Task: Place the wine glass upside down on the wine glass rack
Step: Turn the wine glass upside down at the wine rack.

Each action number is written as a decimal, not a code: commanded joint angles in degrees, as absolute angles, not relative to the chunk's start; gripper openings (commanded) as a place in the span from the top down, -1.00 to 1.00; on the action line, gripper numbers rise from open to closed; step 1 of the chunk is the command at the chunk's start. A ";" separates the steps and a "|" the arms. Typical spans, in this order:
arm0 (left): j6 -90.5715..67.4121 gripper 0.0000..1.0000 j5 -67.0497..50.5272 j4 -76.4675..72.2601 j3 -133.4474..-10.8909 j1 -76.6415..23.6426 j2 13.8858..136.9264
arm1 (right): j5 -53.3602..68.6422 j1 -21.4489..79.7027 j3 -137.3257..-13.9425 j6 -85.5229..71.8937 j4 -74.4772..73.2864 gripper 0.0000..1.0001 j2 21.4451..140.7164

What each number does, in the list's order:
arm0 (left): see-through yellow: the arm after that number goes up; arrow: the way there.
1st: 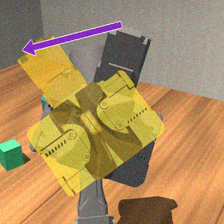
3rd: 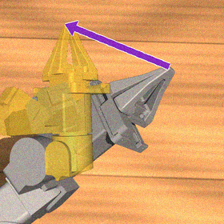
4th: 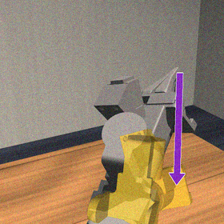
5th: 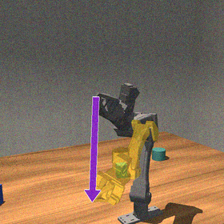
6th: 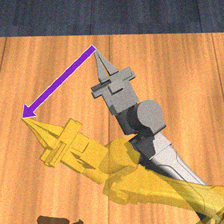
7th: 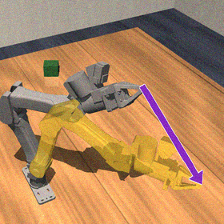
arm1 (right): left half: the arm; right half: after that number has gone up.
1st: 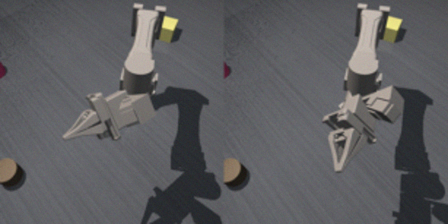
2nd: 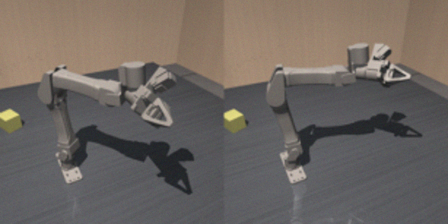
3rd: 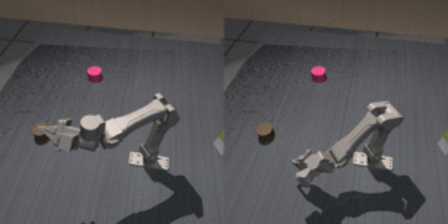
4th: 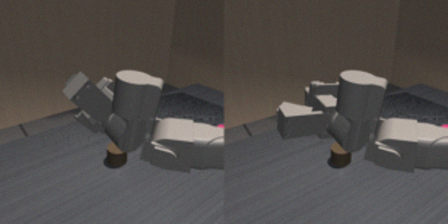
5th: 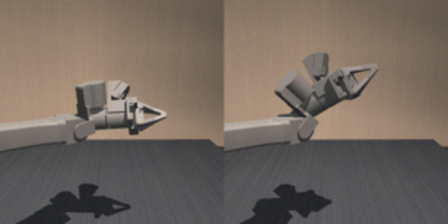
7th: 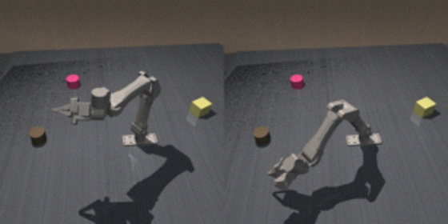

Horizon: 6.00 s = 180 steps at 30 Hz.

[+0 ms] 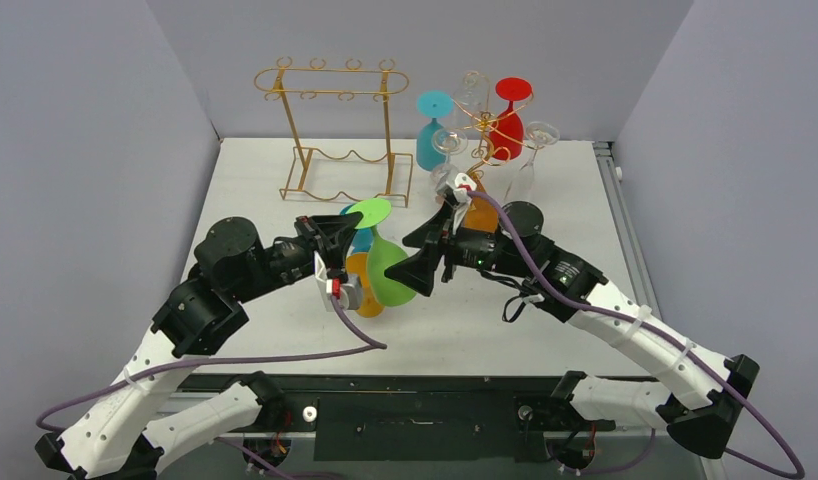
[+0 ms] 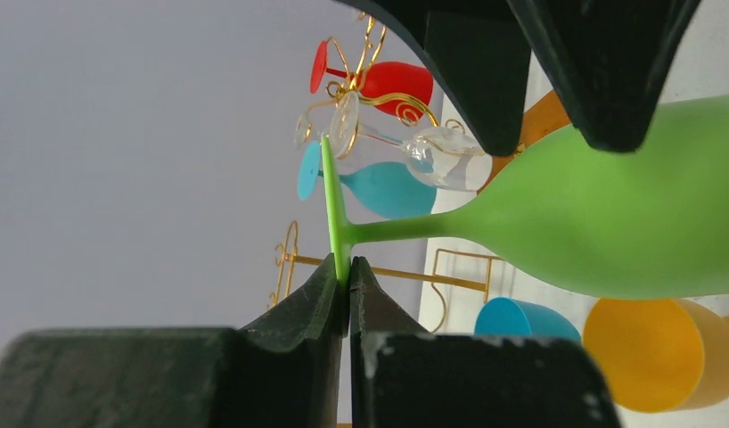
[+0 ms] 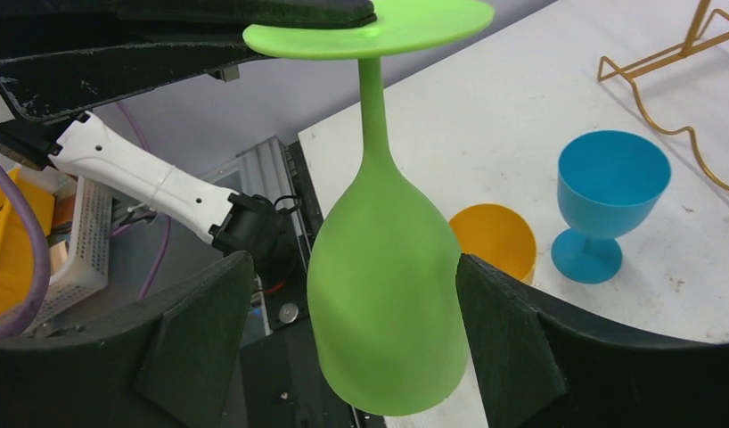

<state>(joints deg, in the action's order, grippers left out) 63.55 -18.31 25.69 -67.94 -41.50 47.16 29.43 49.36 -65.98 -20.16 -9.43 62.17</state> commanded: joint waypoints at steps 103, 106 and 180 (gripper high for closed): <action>47.69 -0.95 -7.14 27.64 -73.16 -46.65 51.58 | 25.08 11.90 -51.85 -27.09 34.10 -0.07 78.81; 47.72 -0.95 -7.00 27.69 -73.31 -46.66 51.80 | 25.40 12.39 -52.27 -26.48 33.94 -0.07 79.67; 37.15 -0.92 -6.20 32.27 -78.58 -42.18 56.16 | 17.98 16.83 -32.60 -18.95 16.44 -0.58 49.54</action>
